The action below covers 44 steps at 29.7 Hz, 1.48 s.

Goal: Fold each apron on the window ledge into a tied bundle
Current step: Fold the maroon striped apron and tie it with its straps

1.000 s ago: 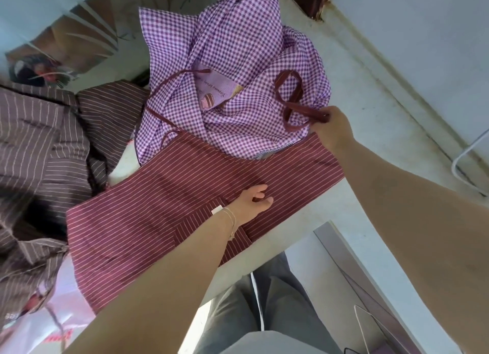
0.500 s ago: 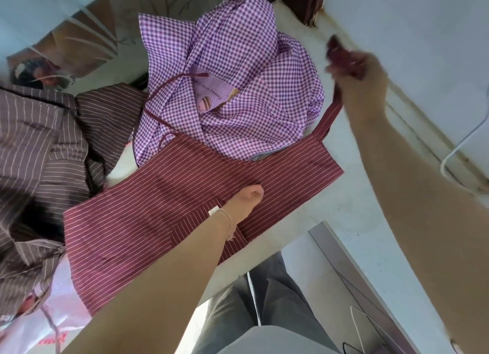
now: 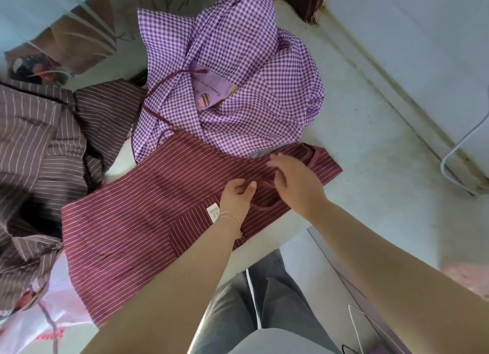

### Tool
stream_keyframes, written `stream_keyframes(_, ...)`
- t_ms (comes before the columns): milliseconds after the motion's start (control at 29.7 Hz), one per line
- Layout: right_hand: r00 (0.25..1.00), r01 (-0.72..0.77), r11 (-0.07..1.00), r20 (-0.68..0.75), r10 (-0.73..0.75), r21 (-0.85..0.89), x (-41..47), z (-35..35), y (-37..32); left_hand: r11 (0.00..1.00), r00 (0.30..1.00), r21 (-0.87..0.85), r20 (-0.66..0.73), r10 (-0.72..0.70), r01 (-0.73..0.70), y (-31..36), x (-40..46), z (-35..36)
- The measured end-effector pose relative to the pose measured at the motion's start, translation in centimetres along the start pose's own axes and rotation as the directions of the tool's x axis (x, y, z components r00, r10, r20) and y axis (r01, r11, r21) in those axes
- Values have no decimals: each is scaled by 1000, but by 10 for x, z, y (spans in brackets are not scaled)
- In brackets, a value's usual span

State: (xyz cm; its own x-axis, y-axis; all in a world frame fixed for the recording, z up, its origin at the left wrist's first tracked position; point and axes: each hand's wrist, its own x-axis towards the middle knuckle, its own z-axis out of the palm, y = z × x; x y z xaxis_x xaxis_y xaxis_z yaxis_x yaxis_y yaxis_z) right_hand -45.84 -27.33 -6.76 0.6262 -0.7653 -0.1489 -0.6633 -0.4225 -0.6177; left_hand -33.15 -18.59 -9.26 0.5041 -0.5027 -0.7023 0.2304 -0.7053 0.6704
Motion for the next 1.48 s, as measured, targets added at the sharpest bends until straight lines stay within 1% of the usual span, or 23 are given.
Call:
stream_keyframes(34, 994, 1, 999, -110, -5, -35, 5, -4, 8, 973, 988, 184, -42, 148, -138, -2, -1, 0)
stream_keyframes(67, 980, 9, 996, -196, -25, -84, 8, -6, 18, 861, 942, 420, -41, 333, -286, -5, -5, 0)
stream_keyframes(101, 968, 23, 990, -244, -56, -137, 11, -6, 29, 658, 854, 623, 31, 520, -423, -8, -9, -1)
stream_keyframes(134, 965, 54, 980, -244, -101, -192, 12, -6, 39, 406, 738, 748, 161, 655, -524, -13, -12, 0)
stream_keyframes(168, 969, 104, 961, -190, -155, -256, 12, -4, 49, 172, 631, 790, 315, 709, -588, -20, -13, 1)
stream_keyframes(202, 973, 167, 930, -100, -210, -329, 12, -2, 59, -11, 572, 789, 455, 682, -615, -28, -14, 2)
stream_keyframes(235, 972, 215, 892, 3, -234, -398, 13, 1, 66, -127, 571, 781, 547, 612, -612, -34, -14, 3)
stream_keyframes(303, 980, 192, 849, 144, -138, -493, 14, 4, 75, -206, 674, 794, 598, 433, -572, -47, -12, 0)
stream_keyframes(370, 983, 48, 858, 174, 49, -511, 23, 5, 79, -207, 772, 827, 562, 296, -522, -57, -7, -6)
stream_keyframes(437, 976, -20, 871, 180, 124, -491, 33, 4, 79, -197, 805, 843, 538, 250, -501, -58, -7, -12)
stream_keyframes(504, 985, -71, 913, 116, 128, -401, 38, 3, 73, -200, 797, 834, 551, 247, -514, -57, -9, -17)
stream_keyframes(538, 994, -88, 933, 35, 106, -348, 37, 4, 67, -209, 779, 817, 575, 250, -537, -57, -13, -21)
stream_keyframes(605, 992, -52, 954, -127, 15, -296, 28, 8, 52, -226, 733, 779, 627, 263, -586, -63, -20, -32)
stream_keyframes(639, 987, -8, 958, -159, -39, -288, 20, 12, 46, -225, 721, 772, 635, 277, -594, -70, -24, -40)
stream_keyframes(672, 985, 39, 955, -150, -87, -295, 10, 19, 41, -209, 723, 781, 623, 299, -588, -77, -29, -47)
stream_keyframes(740, 989, 102, 940, -64, -130, -325, -16, 36, 31, -143, 783, 841, 539, 309, -522, -93, -38, -66)
stream_keyframes(840, 993, 99, 915, 92, -68, -391, -48, 56, 31, -68, 886, 914, 405, 226, -400, -116, -47, -87)
stream_keyframes(908, 975, 145, 893, 216, -55, -426, -58, 65, 28, -12, 927, 950, 308, 216, -313, -121, -52, -97)
stream_keyframes(1008, 943, 185, 865, 333, -22, -467, -55, 72, 22, 109, 944, 956, 243, 225, -272, -118, -56, -104)
stream_keyframes(1177, 908, 252, 779, 419, 15, -574, -38, 69, 20, 300, 939, 902, 242, 245, -311, -105, -53, -116)
stream_keyframes(1277, 931, 264, 769, 361, -46, -582, -26, 63, 12, 432, 939, 847, 201, 280, -310, -94, -52, -122)
stream_keyframes(1378, 930, 280, 753, 364, -58, -595, -14, 53, 5, 382, 951, 887, 167, 259, -260, -91, -48, -134)
stream_keyframes(1479, 901, 281, 721, 432, 28, -633, 2, 38, -21, 359, 984, 925, 63, 168, -120, -88, -44, -152)
